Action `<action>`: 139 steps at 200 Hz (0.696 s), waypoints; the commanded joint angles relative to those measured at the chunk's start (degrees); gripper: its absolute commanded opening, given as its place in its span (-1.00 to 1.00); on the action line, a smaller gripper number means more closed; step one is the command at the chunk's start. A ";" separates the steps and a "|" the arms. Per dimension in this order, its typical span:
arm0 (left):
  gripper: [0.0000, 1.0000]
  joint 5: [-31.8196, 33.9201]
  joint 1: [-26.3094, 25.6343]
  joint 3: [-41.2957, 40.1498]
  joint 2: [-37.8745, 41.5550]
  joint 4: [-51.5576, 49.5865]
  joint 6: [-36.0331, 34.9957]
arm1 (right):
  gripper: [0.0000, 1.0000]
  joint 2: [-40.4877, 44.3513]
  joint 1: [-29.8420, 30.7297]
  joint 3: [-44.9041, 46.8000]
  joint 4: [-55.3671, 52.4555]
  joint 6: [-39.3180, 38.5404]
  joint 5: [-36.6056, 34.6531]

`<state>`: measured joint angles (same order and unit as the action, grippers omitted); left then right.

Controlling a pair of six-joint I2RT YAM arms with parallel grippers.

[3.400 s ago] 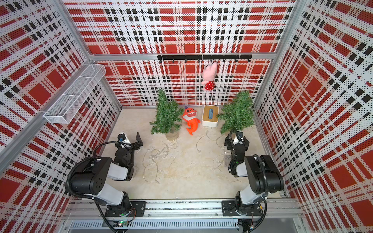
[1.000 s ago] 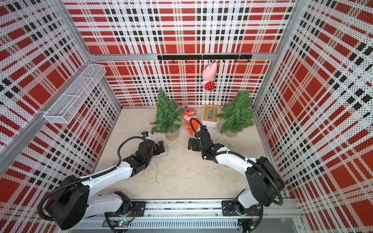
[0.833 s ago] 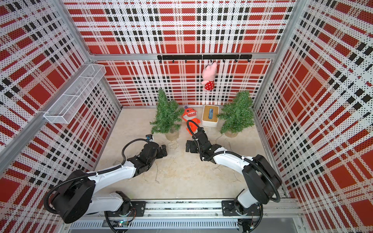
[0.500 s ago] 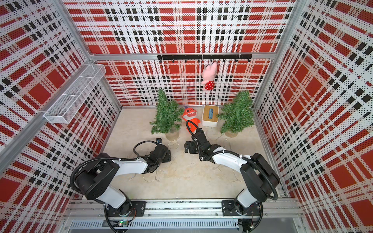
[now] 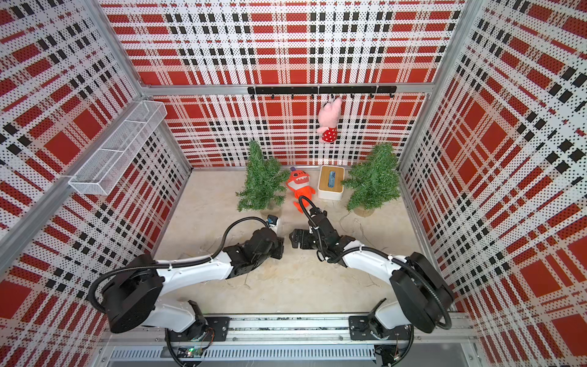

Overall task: Wrap string light around the christmas tree
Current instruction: Pick up the light string from the center of the board.

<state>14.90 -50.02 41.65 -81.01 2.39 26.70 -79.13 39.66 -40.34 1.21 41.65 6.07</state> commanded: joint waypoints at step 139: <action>-0.27 -4.52 2.63 12.66 6.70 -11.02 0.40 | 1.00 4.45 4.09 4.11 -0.89 -13.95 -6.99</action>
<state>6.96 -51.05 59.27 -77.17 -2.94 24.56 -70.32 41.19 -32.36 14.44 28.99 9.43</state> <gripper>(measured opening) 0.275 0.999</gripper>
